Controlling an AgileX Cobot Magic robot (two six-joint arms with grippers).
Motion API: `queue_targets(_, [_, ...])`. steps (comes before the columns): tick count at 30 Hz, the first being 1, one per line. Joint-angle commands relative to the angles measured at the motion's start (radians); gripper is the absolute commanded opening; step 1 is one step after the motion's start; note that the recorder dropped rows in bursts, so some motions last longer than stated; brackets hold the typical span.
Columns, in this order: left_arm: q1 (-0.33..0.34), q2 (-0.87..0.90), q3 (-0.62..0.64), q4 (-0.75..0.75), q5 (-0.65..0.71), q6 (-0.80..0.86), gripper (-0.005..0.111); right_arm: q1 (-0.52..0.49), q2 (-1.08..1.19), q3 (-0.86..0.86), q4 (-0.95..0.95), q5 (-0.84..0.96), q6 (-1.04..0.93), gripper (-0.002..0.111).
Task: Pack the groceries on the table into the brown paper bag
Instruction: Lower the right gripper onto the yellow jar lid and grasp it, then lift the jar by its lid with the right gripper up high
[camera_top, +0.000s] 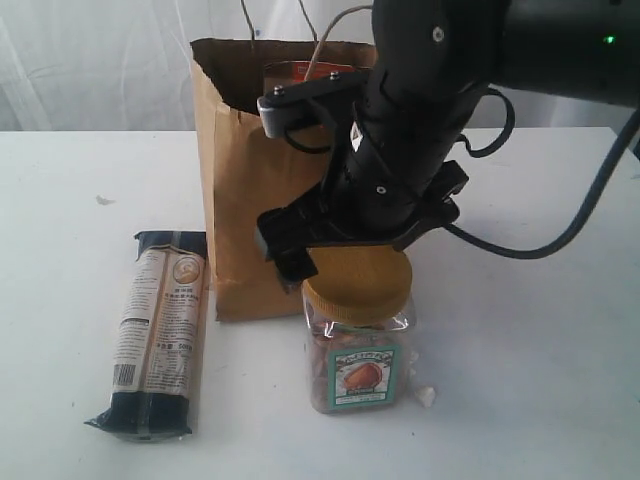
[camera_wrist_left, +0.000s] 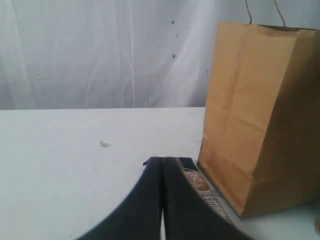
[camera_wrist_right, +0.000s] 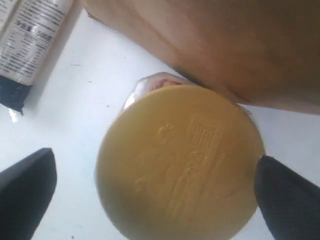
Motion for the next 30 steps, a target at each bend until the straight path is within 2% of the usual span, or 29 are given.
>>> queue_targets(1, [0.001, -0.003, 0.003, 0.009, -0.001, 0.000, 0.000, -0.009, 0.013, -0.002, -0.133, 0.021, 0.067, 0.105])
queue_targets(5, [0.001, -0.003, 0.003, 0.009, -0.001, 0.000, 0.000, -0.009, 0.013, -0.002, -0.191, 0.003, 0.133, 0.105])
queue_targets(10, [0.001, -0.003, 0.003, 0.009, -0.001, 0.000, 0.000, -0.009, 0.017, -0.002, -0.112, -0.023, 0.135, 0.105])
queue_targets(27, [0.001, -0.003, 0.003, 0.009, -0.001, 0.000, 0.000, -0.009, 0.073, -0.002, -0.120, 0.014, 0.135, 0.105])
queue_targets(30, [0.001, -0.003, 0.003, 0.009, -0.001, 0.000, 0.000, -0.009, 0.085, -0.002, -0.113, 0.049, 0.138, 0.099])
